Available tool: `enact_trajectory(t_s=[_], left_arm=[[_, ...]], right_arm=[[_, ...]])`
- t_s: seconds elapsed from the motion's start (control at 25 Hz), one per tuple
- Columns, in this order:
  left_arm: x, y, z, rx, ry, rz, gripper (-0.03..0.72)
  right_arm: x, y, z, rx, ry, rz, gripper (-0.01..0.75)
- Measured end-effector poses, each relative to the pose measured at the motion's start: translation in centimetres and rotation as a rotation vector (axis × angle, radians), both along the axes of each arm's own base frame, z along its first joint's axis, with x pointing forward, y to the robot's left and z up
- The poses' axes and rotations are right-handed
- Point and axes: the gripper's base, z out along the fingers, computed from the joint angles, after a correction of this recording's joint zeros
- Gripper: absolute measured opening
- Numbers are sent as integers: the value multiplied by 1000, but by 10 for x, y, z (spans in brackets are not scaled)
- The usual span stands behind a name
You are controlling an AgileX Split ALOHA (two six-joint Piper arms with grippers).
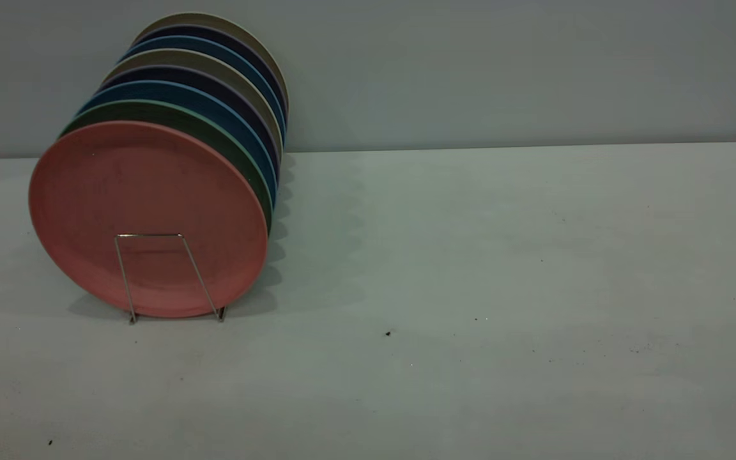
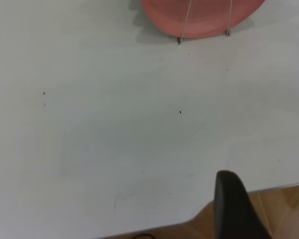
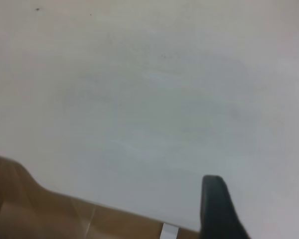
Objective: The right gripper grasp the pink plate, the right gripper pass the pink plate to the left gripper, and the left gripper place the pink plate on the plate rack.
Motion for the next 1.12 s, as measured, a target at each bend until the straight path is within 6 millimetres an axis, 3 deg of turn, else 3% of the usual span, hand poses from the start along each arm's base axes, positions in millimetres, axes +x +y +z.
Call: enact_trajectory(t_s=[0.32, 1.12], left_arm=[[0, 0, 0, 0, 0, 0, 360], [0, 0, 0, -1, 0, 1, 360]], right_arm=[[-23, -1, 0, 6, -157, 1, 440], [-23, -5, 0, 23, -153, -74, 440]])
